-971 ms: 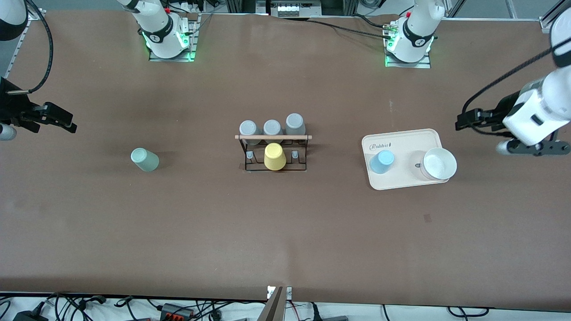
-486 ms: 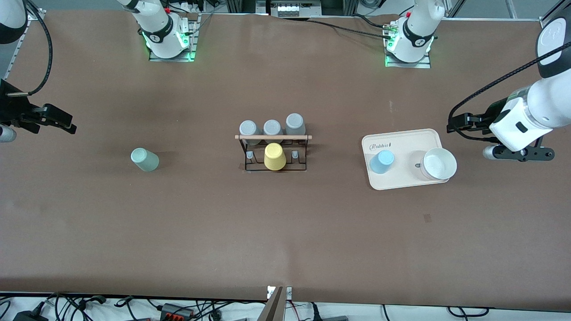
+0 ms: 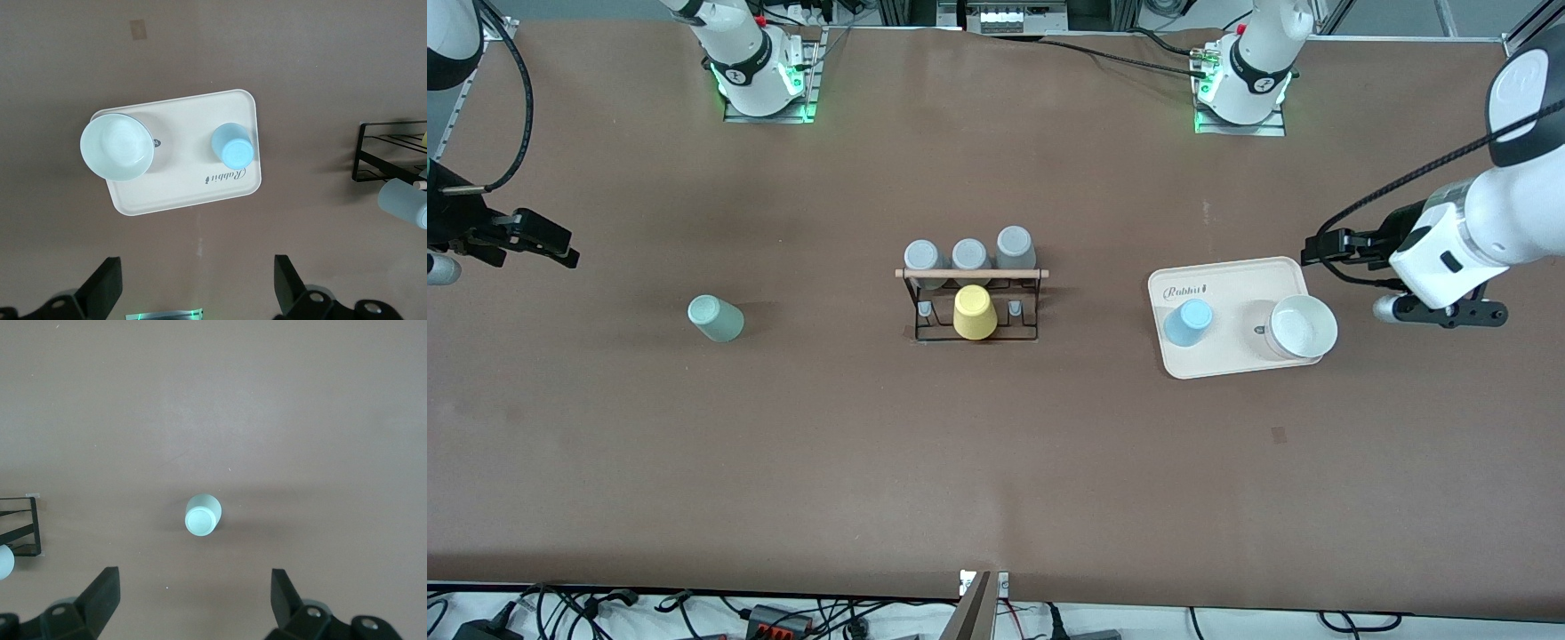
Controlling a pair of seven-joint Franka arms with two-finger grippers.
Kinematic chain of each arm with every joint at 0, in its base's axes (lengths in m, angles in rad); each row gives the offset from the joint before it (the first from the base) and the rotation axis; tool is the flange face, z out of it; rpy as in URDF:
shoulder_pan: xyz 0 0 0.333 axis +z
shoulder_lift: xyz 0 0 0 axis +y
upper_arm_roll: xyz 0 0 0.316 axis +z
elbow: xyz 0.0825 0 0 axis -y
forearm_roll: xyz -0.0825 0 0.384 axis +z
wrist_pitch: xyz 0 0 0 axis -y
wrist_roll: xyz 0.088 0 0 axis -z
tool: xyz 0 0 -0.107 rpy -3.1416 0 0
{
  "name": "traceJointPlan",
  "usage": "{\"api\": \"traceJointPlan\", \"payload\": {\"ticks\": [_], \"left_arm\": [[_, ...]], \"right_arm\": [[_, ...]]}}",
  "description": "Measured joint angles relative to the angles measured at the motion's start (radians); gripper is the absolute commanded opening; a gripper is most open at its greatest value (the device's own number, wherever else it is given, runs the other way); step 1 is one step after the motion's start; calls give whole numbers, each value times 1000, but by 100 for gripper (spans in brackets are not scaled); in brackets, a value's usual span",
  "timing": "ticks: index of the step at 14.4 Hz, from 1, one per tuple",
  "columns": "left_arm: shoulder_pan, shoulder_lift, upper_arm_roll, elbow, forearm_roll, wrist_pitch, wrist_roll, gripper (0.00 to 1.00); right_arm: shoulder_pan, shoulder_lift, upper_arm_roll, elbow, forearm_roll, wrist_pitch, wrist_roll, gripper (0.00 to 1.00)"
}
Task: Hang scattered cups on rack with three cups
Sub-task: 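Move the left gripper over the light blue cup on the tray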
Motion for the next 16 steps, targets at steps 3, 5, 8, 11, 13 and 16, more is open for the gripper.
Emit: {"api": "traceJointPlan", "payload": {"ticks": [3,5,8,11,13,16], "left_arm": [[0,40,0,23,0,10,0,100],[-6,70,-2,27,-1,57,1,100],[-23,132,-16,28,-3,158,1,100],[-50,193,-39,29,-3,223,1,100],[-58,224,-42,29,-3,227,1,100],[-59,299,-42,26,-3,249,2,100]], "right_arm": [[0,0,0,0,0,0,0,100],[0,0,0,0,0,0,0,100],[0,0,0,0,0,0,0,100],[0,3,0,-1,0,0,0,100],[0,7,0,-1,0,0,0,100],[-1,17,0,-1,-1,1,0,100]]}}
